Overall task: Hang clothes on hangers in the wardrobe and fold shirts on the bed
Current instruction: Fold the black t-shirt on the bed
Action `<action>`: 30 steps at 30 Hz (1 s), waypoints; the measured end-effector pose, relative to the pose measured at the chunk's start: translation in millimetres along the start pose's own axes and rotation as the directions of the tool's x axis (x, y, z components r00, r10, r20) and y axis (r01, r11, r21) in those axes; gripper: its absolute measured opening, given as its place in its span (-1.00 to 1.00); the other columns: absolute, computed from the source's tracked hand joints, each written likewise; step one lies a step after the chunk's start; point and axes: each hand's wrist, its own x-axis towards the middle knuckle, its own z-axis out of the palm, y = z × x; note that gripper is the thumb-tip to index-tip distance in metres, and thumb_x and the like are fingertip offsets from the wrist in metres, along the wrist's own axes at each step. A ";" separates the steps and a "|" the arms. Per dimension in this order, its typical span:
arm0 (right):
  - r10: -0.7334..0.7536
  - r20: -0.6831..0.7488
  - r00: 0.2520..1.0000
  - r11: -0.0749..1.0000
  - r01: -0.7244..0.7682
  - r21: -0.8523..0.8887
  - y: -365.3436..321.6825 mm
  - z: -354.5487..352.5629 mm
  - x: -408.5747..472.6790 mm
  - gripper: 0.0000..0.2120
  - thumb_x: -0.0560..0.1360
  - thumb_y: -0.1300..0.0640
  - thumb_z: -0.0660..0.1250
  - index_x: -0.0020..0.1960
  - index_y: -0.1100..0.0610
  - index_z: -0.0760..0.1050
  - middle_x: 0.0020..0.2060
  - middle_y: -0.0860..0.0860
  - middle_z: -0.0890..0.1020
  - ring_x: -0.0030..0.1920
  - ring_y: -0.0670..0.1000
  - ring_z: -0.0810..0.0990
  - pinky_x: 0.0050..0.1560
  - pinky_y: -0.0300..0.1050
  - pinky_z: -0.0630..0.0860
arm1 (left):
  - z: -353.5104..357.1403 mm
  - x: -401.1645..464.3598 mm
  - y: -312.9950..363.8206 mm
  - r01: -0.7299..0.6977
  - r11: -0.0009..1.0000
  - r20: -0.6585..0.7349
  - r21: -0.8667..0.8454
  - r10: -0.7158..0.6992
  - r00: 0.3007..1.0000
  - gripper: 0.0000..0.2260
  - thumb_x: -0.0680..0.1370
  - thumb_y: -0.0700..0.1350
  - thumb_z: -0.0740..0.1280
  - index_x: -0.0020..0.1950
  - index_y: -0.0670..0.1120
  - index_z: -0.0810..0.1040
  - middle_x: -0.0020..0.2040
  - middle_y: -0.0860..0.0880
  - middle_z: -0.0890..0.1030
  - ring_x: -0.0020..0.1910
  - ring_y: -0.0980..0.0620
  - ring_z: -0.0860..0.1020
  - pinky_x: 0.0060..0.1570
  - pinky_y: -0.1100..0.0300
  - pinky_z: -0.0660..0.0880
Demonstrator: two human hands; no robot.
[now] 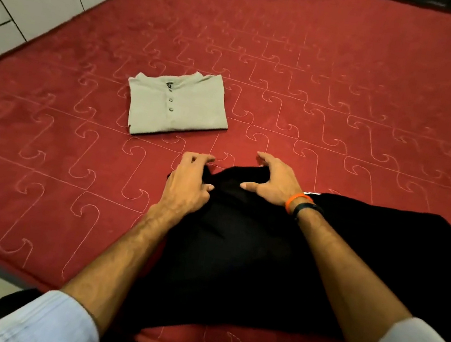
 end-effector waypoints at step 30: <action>-0.120 0.185 0.975 0.988 0.136 -0.078 -5.5 1.1 -109.3 -0.60 0.28 -0.24 0.56 -0.03 -0.02 0.63 -0.23 -0.12 0.65 -0.34 -0.20 0.55 -0.05 -0.07 0.63 | -7.1 -23.1 -21.2 0.437 0.749 0.001 -0.498 -0.503 0.864 -0.42 0.39 -0.27 0.51 0.37 0.03 0.54 0.31 0.01 0.58 0.28 0.03 0.53 0.34 0.15 0.44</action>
